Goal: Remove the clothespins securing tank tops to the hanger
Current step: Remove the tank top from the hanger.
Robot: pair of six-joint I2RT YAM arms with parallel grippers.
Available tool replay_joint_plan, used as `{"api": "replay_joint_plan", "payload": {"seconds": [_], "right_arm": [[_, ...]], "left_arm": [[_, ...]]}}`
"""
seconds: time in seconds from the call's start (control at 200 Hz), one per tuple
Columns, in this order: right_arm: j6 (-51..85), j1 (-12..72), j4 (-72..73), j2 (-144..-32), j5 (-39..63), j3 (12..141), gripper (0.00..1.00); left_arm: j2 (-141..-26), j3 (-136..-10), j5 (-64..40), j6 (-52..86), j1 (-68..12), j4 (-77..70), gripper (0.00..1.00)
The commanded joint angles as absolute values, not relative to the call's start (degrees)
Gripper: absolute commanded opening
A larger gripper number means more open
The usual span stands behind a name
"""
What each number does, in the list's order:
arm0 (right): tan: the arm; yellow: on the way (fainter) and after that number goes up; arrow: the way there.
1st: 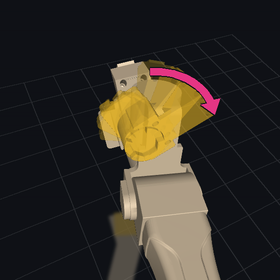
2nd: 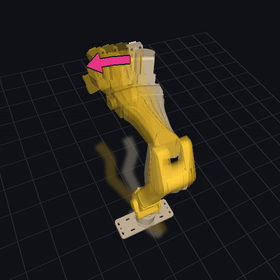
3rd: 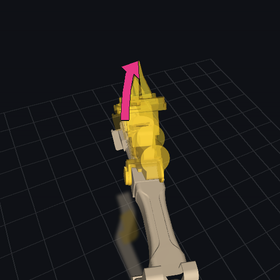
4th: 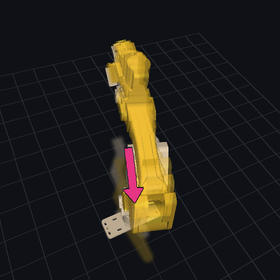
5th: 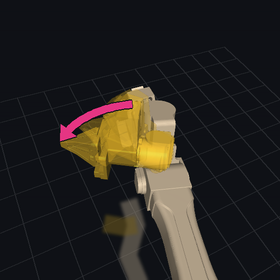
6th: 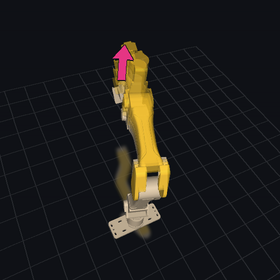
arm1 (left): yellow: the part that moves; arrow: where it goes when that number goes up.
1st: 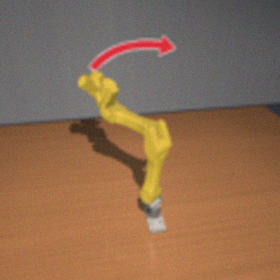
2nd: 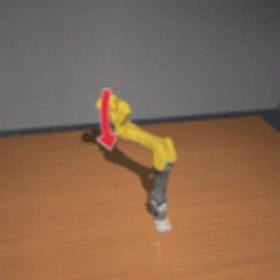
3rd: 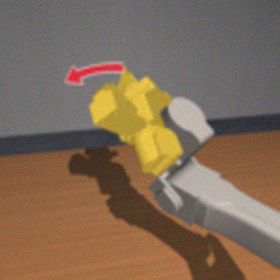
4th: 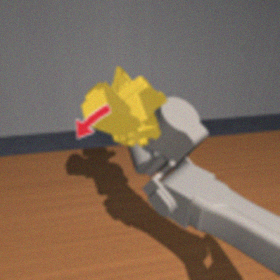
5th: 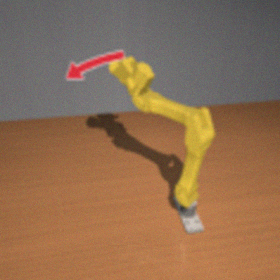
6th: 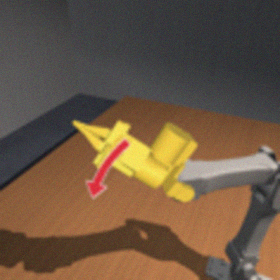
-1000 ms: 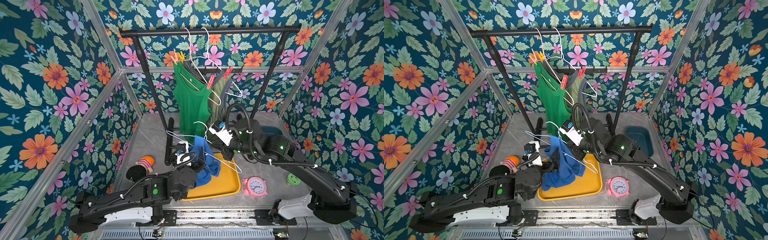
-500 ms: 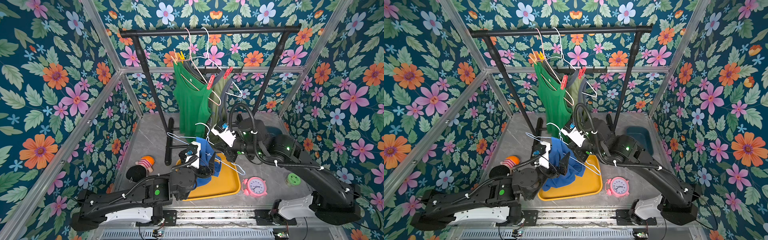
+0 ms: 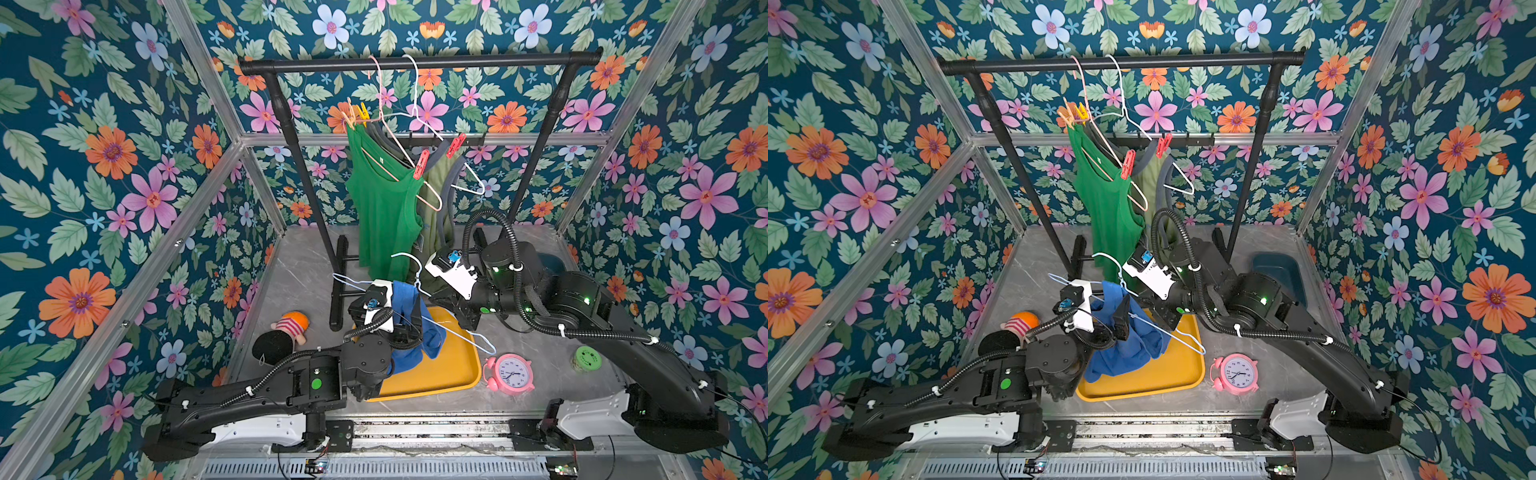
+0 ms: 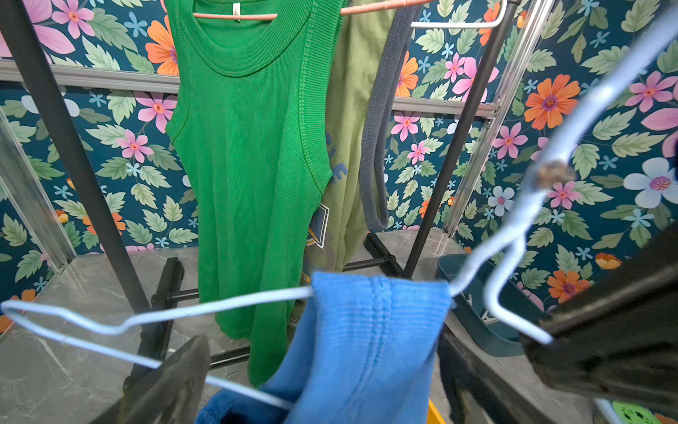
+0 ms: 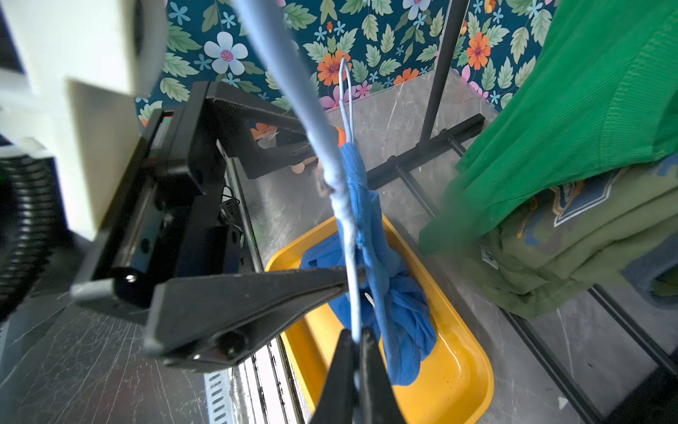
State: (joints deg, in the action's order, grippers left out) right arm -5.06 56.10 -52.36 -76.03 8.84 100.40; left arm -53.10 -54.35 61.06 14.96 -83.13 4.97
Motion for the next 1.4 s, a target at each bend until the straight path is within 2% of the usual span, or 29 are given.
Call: {"api": "replay_joint_plan", "payload": {"seconds": [0.0,0.16,0.395,0.485,0.54,0.655,0.83,1.155,1.275,1.395], "right_arm": [[-6.24,56.34,-52.57,-75.90,9.55,100.90,0.00],[-6.58,56.29,-53.77,-75.23,7.90,100.71,0.00],[-6.84,56.34,-55.14,-74.55,6.37,100.46,0.00],[-6.68,56.32,-55.47,-74.38,6.29,100.49,0.00],[-6.70,56.34,-55.99,-74.38,5.92,100.65,0.00],[-6.86,56.34,-57.60,-74.15,5.41,101.24,0.00],[-6.39,56.34,-59.38,-72.98,4.32,100.88,0.00],[-4.53,56.36,-66.72,-71.78,3.58,100.13,0.00],[-3.86,56.34,-68.98,-71.76,3.88,100.13,0.00],[-3.65,56.40,-71.41,-72.40,2.96,101.67,0.00]], "left_arm": [[-53.86,-54.97,63.24,15.42,-83.07,5.65,0.99],[-53.10,-55.02,64.19,16.16,-83.07,6.54,0.97],[-51.59,-55.19,65.28,16.52,-83.12,8.08,0.88],[-51.75,-55.60,65.77,16.52,-83.14,8.51,0.80],[-51.79,-55.66,65.89,16.55,-83.08,8.70,0.71],[-51.62,-56.07,68.03,18.55,-83.11,10.94,0.59],[-50.34,-56.67,71.25,24.05,-83.07,16.74,0.53],[-50.15,-55.79,70.50,27.19,-83.07,19.21,0.55],[-50.67,-54.40,65.96,22.15,-83.09,13.81,0.74],[-51.09,-54.36,63.23,21.19,-83.06,13.05,0.82]]}}
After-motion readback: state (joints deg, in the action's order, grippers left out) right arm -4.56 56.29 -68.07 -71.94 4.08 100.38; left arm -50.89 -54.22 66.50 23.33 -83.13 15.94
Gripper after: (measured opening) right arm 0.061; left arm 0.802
